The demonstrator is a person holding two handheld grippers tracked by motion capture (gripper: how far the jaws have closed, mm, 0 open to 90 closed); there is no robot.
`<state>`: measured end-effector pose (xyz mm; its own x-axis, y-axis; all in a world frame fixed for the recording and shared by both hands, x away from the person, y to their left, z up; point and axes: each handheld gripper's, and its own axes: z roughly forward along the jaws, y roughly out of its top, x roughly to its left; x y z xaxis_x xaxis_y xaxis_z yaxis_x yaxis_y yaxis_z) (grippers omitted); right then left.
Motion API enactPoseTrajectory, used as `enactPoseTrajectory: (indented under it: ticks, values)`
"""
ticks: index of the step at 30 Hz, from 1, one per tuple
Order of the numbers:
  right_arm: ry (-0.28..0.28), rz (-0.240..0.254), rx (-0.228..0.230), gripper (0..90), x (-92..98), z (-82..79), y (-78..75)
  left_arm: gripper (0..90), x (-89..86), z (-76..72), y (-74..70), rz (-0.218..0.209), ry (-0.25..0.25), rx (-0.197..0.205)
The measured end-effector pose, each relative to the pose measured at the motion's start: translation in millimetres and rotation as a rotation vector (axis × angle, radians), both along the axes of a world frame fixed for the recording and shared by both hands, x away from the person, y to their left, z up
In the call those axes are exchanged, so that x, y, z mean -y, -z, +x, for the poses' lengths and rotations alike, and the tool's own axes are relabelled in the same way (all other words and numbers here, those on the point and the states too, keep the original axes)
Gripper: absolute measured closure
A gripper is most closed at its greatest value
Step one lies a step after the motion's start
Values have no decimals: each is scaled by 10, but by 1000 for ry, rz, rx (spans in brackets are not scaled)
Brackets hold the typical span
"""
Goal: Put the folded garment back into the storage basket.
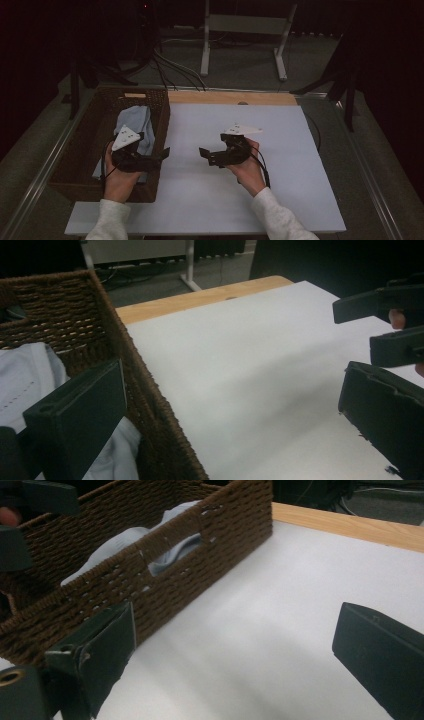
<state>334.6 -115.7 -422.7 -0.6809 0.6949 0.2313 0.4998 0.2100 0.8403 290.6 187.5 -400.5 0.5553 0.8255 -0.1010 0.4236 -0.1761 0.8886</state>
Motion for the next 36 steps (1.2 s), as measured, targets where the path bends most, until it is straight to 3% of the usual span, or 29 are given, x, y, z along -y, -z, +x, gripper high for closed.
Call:
enactPoseTrajectory:
  ticks: [19,28,36]
  values:
    - [73,9,43,40,570,-89,1,0,41,-79,25,-16,28,-4]
    - [109,28,88,37,923,-216,15,0,3,-105,30,-23,31,6]
    - [148,55,102,37,1205,-355,62,0,-42,-118,37,-29,24,10]
